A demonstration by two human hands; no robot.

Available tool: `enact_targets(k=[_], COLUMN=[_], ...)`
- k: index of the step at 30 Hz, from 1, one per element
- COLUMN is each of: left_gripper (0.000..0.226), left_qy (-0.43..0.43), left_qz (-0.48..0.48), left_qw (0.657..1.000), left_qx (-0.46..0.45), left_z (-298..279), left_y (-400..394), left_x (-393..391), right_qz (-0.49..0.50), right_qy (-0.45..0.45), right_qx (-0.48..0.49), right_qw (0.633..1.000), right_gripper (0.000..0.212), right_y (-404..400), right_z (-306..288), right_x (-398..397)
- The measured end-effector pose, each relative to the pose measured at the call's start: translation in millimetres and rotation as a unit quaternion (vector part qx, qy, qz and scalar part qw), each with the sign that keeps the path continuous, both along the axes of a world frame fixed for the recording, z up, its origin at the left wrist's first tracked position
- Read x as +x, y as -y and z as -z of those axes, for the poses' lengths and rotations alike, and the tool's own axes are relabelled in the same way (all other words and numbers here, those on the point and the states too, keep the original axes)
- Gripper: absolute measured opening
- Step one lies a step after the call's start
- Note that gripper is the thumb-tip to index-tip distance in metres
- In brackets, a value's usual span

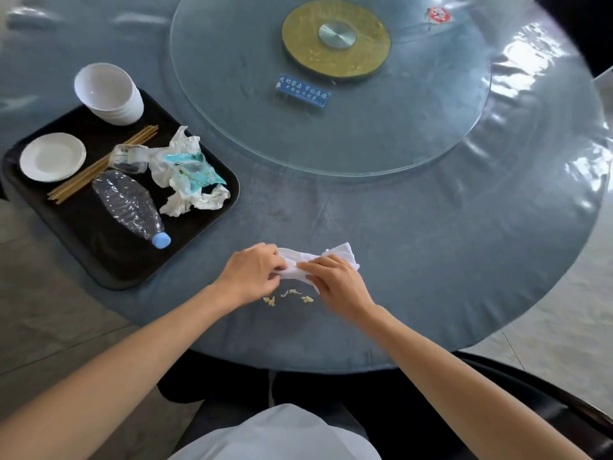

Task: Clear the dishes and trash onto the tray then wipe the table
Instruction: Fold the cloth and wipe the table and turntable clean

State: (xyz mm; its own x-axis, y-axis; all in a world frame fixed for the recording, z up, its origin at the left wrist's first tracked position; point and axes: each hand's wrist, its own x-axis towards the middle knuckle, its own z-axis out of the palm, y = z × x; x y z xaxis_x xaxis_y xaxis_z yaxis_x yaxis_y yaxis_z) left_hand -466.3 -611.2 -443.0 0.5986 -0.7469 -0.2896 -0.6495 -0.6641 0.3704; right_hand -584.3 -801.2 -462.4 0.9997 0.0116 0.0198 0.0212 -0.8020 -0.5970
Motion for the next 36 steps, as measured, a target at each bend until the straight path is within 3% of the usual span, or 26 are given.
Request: enact_targets(k=[5,11,17,23,27,32,36], left_gripper=[0.021,0.028,0.039,0.058,0.064,0.068,0.072], left_qy=[0.014,0.01,0.045,0.123,0.148,0.086,-0.02], left_qz=[-0.028,-0.064,-0.079,-0.127,-0.186,-0.319,-0.436], left_qw=[0.999,0.998,0.992,0.973,0.962,0.938,0.894], left_qx=[-0.001,0.025,-0.09,-0.149,-0.136,-0.104,-0.104], left_z=[-8,25,29,31,51,83,126], left_y=[17,10,-23,-119,-209,-328,-394], left_x=[20,5,-21,-52,-103,-178,-226], right_qz=[0.022,0.031,0.065,0.01,-0.08,-0.168,-0.177], right_qy=[0.021,-0.049,0.031,0.086,0.043,0.004,-0.097], right_qx=[-0.017,-0.034,-0.042,-0.059,-0.071,-0.079,-0.091], right_qw=[0.999,0.998,0.996,0.995,0.993,0.983,0.975], right_gripper=[0.027,0.03,0.042,0.06,0.069,0.068,0.07], right_y=[13,-2,-26,-104,-189,-296,-347], right_z=[-7,19,21,18,31,59,101], right_x=[23,26,5,-40,-67,-93,-101])
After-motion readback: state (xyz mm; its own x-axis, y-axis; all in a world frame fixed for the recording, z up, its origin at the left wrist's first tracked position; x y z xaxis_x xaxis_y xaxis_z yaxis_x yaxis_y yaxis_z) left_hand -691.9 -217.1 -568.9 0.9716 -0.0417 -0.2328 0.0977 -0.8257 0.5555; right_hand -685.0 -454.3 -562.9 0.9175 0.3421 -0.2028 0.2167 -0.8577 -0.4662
